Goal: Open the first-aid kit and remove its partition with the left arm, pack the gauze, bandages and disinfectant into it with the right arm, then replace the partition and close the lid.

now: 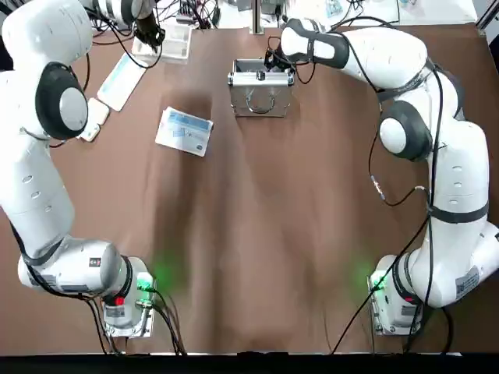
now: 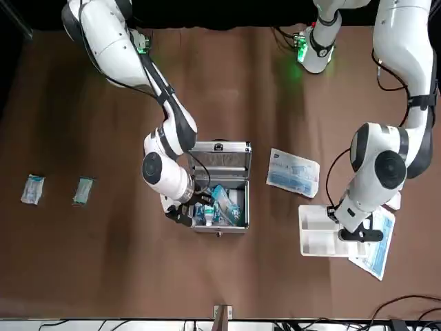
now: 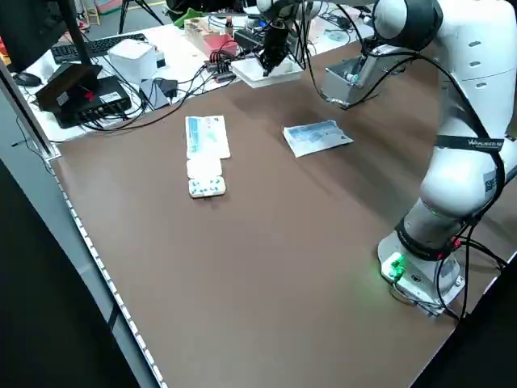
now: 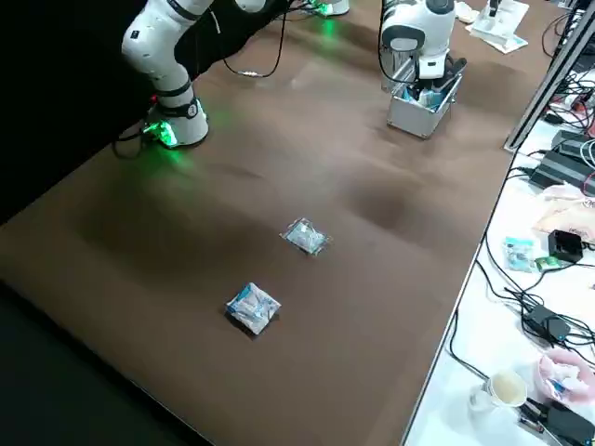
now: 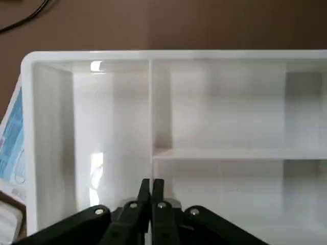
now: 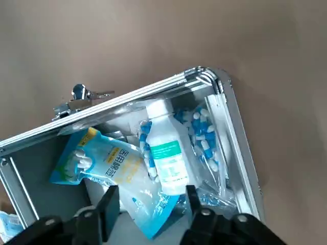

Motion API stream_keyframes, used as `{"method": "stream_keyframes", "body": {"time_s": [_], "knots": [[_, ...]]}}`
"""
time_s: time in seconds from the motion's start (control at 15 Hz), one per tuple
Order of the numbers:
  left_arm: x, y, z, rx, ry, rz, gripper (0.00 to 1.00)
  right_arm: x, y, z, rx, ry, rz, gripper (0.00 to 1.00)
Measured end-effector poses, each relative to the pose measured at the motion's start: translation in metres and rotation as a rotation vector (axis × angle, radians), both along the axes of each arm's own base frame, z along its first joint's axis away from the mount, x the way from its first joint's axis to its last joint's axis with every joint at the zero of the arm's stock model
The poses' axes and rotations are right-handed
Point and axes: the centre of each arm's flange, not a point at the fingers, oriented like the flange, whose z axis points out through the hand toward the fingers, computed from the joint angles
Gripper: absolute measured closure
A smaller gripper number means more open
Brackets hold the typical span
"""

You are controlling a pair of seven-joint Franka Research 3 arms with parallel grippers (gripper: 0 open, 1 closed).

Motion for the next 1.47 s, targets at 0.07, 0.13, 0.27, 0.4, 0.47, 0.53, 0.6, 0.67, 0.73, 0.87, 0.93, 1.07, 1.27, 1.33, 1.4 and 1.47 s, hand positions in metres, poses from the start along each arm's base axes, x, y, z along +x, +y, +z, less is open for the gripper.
{"method": "stream_keyframes", "body": {"time_s": [0.07, 0.13, 0.27, 0.4, 0.47, 0.53, 0.6, 0.67, 0.73, 0.87, 0.93, 1.07, 1.27, 1.33, 1.4, 1.47], "knots": [[0.001, -0.002, -0.006, -0.002, -0.001, -0.021, 0.96, 0.001, -0.001, 0.0, 0.0, -0.001, -0.001, 0.38], [0.001, -0.004, -0.012, -0.003, 0.0, -0.037, 0.96, 0.002, -0.002, 0.001, 0.001, -0.003, -0.004, 0.38], [0.001, -0.006, -0.026, -0.001, 0.017, -0.072, 0.96, 0.008, -0.01, 0.005, 0.005, -0.008, -0.018, 0.38], [0.0, -0.011, -0.043, -0.001, 0.044, -0.117, 0.96, 0.016, -0.021, 0.013, 0.009, -0.007, -0.03, 0.37], [-0.001, -0.013, -0.052, -0.002, 0.056, -0.128, 0.96, 0.02, -0.026, 0.021, 0.01, -0.002, -0.034, 0.37], [0.0, -0.015, -0.06, -0.005, 0.06, -0.135, 0.96, 0.024, -0.032, 0.028, 0.009, 0.007, -0.036, 0.37], [0.0, -0.017, -0.068, -0.01, 0.055, -0.138, 0.96, 0.027, -0.04, 0.035, 0.007, 0.019, -0.038, 0.37], [0.001, -0.019, -0.075, -0.016, 0.049, -0.142, 0.96, 0.031, -0.048, 0.042, 0.006, 0.026, -0.044, 0.36], [0.002, -0.021, -0.083, -0.022, 0.046, -0.146, 0.96, 0.035, -0.058, 0.052, 0.005, 0.031, -0.052, 0.36], [0.003, -0.025, -0.098, -0.033, 0.039, -0.153, 0.96, 0.043, -0.084, 0.072, 0.002, 0.043, -0.072, 0.36], [0.003, -0.027, -0.104, -0.037, 0.039, -0.154, 0.96, 0.046, -0.1, 0.082, -0.003, 0.057, -0.082, 0.36], [0.003, -0.028, -0.116, -0.042, 0.039, -0.157, 0.96, 0.051, -0.135, 0.095, -0.016, 0.098, -0.106, 0.36], [-0.001, -0.033, -0.134, -0.053, 0.033, -0.166, 0.96, 0.058, -0.218, 0.111, -0.036, 0.171, -0.08, 0.36], [-0.003, -0.035, -0.138, -0.057, 0.027, -0.168, 0.96, 0.06, -0.243, 0.113, -0.036, 0.178, -0.066, 0.36], [-0.006, -0.036, -0.142, -0.06, 0.025, -0.169, 0.96, 0.063, -0.27, 0.114, -0.035, 0.177, -0.058, 0.36], [-0.008, -0.038, -0.146, -0.062, 0.025, -0.171, 0.96, 0.066, -0.299, 0.114, -0.038, 0.168, -0.048, 0.36]]}}
